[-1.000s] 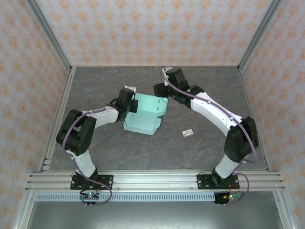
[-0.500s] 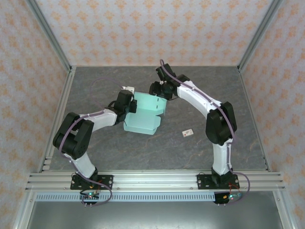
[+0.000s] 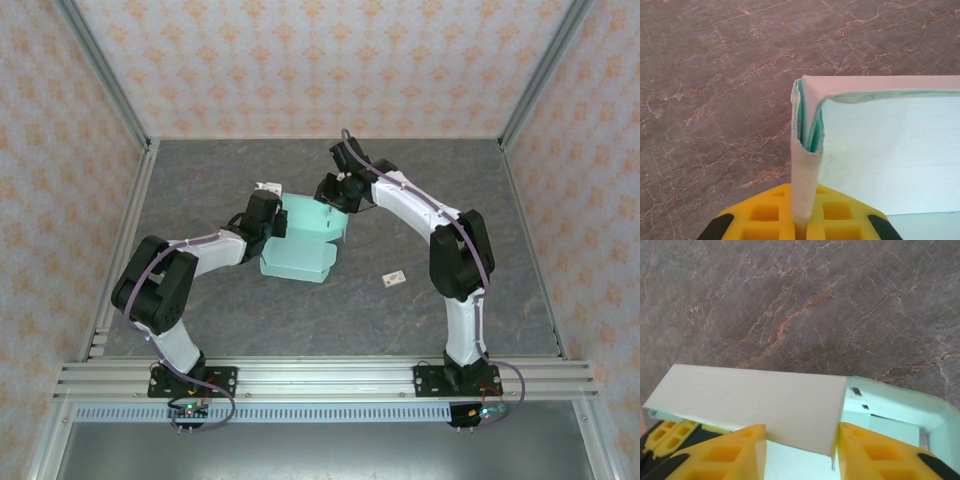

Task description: Fold the paper box

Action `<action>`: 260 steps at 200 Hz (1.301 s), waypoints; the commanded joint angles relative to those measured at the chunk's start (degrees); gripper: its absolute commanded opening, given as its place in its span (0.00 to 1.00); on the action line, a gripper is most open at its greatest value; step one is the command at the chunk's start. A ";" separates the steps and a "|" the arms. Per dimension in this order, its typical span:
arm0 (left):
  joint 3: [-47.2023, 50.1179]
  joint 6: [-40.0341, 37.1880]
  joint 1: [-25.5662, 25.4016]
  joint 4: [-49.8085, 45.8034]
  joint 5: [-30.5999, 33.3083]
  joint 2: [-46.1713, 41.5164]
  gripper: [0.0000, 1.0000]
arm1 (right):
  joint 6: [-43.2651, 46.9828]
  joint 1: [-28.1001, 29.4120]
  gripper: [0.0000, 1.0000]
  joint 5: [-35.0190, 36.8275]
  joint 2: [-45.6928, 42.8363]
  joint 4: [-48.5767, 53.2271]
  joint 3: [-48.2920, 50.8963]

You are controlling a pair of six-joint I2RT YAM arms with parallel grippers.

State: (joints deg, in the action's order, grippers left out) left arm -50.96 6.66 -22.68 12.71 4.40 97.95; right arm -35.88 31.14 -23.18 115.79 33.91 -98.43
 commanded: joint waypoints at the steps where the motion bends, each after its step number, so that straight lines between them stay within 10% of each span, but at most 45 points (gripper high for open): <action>1: 0.51 1.33 -0.73 2.93 1.17 -1.58 0.00 | -5.50 -0.42 0.34 -2.19 -2.34 -6.32 2.69; 61: 0.99 1.78 -1.04 3.22 1.53 -2.18 0.00 | -12.73 -1.34 0.25 -1.48 -5.92 -15.04 9.13; 176: -0.44 3.54 -1.02 -0.47 1.07 -3.62 0.00 | 6.46 3.44 0.58 11.56 -24.24 -7.68 25.74; 260: -0.39 3.45 -1.04 -0.76 0.92 -4.52 0.00 | 3.99 9.82 0.60 14.97 -13.64 -11.32 24.61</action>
State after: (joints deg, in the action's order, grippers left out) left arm -50.19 9.17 -23.29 13.02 4.97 95.61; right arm -31.24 41.21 -12.97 101.08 23.38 -71.37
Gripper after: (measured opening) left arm 0.078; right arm 0.595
